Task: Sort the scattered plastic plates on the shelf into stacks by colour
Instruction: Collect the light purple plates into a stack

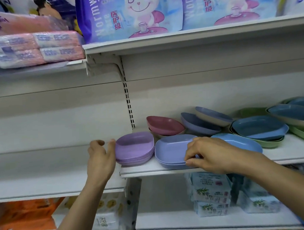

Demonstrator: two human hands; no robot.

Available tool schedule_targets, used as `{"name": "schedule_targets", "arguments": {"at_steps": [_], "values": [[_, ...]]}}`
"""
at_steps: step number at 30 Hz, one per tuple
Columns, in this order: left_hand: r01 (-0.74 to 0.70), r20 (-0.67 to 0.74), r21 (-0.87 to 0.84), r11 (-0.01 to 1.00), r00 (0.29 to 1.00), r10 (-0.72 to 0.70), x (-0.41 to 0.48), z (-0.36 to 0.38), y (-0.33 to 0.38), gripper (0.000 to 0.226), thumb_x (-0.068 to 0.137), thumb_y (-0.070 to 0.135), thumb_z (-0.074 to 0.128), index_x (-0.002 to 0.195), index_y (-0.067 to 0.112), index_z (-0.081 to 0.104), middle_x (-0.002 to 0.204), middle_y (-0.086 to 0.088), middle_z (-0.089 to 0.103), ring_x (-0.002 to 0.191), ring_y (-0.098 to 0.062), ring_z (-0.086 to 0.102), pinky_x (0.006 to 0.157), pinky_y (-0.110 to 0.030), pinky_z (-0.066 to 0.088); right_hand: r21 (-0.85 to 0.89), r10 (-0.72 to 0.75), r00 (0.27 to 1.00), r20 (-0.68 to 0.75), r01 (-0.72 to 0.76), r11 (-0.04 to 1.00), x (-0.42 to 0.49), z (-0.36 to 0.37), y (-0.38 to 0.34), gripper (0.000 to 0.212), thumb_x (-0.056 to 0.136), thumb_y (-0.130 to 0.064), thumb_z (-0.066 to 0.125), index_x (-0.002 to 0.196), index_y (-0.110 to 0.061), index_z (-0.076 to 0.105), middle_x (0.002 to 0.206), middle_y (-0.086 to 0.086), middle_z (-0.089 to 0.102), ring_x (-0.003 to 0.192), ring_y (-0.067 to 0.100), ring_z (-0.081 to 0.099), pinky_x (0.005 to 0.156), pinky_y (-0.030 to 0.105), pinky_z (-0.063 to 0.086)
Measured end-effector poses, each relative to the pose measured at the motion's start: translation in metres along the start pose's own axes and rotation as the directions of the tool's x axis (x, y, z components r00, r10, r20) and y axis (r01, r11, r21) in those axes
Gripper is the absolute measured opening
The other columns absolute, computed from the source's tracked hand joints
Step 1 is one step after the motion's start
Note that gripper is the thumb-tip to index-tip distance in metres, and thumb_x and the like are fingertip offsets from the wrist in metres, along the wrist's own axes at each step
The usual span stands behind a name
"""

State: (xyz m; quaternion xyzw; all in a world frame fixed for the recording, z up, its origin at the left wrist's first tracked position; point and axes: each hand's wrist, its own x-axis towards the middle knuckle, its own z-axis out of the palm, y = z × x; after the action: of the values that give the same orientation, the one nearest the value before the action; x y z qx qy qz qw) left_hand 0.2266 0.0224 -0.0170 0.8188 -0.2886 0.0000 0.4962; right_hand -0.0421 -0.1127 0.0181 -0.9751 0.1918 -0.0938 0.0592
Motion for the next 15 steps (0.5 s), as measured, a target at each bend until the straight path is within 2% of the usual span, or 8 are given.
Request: {"name": "schedule_targets", "arguments": {"at_steps": [1,3,5,7,9,11,15], "values": [[-0.051,-0.048,-0.03,0.998,0.998,0.05,-0.009,-0.004,0.007,0.045,0.098,0.045,0.042,0.126,0.009,0.042,0.129,-0.009,0.051,0.109,-0.03,0.053,0.084,-0.035,0.038,0.015,0.007,1.0,-0.022,-0.007,1.0,-0.002,-0.002,0.001,0.02,0.092,-0.039,0.052,0.077,-0.033,0.063,0.08,-0.016,0.06,0.08,0.004,0.049,0.072,0.03,0.047],[-0.132,-0.09,-0.137,0.982,0.989,0.121,-0.028,-0.01,0.023,0.031,0.099,0.042,0.042,0.113,0.014,0.046,0.105,0.0,0.057,0.093,-0.023,0.055,0.077,-0.034,0.038,0.046,0.01,0.995,-0.097,-0.006,0.999,-0.005,-0.007,0.001,0.021,0.093,-0.035,0.053,0.077,-0.026,0.064,0.075,-0.015,0.058,0.08,0.005,0.047,0.069,0.028,0.044],[-0.159,-0.006,-0.282,0.946,0.986,0.164,-0.047,-0.011,0.037,0.023,0.099,0.038,0.043,0.098,0.016,0.051,0.079,0.005,0.056,0.072,-0.019,0.051,0.064,-0.035,0.039,0.078,-0.009,0.975,-0.224,0.027,0.997,-0.007,-0.012,0.001,0.019,0.093,-0.026,0.057,0.076,-0.023,0.064,0.071,-0.016,0.055,0.076,0.007,0.045,0.067,0.027,0.039],[-0.122,0.132,-0.376,0.919,0.974,0.183,-0.064,-0.009,0.048,0.027,0.1,0.036,0.043,0.088,0.016,0.057,0.064,0.004,0.051,0.057,-0.017,0.043,0.052,-0.033,0.036,0.119,-0.007,0.928,-0.373,0.055,0.991,-0.011,-0.016,0.004,0.016,0.092,-0.019,0.061,0.077,-0.018,0.066,0.073,-0.016,0.057,0.076,0.011,0.046,0.068,0.025,0.037],[-0.067,0.242,-0.397,0.915,0.954,0.175,-0.076,-0.003,0.054,0.034,0.101,0.038,0.041,0.089,0.013,0.061,0.062,-0.001,0.051,0.051,-0.018,0.042,0.047,-0.031,0.035,0.139,0.001,0.878,-0.478,0.075,0.987,-0.013,-0.017,0.009,0.013,0.091,-0.017,0.063,0.078,-0.017,0.066,0.075,-0.013,0.059,0.076,0.014,0.048,0.069,0.026,0.039],[0.012,0.326,-0.41,0.912,0.936,0.134,-0.083,0.003,0.054,0.04,0.101,0.043,0.039,0.094,0.011,0.062,0.068,-0.005,0.055,0.049,-0.019,0.046,0.044,-0.028,0.038,0.106,-0.026,0.855,-0.518,0.094,0.99,-0.014,-0.013,0.012,0.014,0.091,-0.019,0.063,0.078,-0.018,0.067,0.075,-0.013,0.058,0.076,0.011,0.046,0.067,0.026,0.04],[0.209,0.453,-0.414,0.886,0.892,0.001,-0.095,0.014,0.051,0.048,0.099,0.05,0.037,0.102,0.007,0.058,0.08,-0.013,0.057,0.049,-0.021,0.052,0.042,-0.028,0.044,-0.033,-0.141,0.886,-0.442,0.141,0.989,-0.009,0.013,0.011,0.023,0.091,-0.031,0.052,0.075,-0.021,0.065,0.072,-0.012,0.057,0.073,0.008,0.038,0.055,0.032,0.044]]}}
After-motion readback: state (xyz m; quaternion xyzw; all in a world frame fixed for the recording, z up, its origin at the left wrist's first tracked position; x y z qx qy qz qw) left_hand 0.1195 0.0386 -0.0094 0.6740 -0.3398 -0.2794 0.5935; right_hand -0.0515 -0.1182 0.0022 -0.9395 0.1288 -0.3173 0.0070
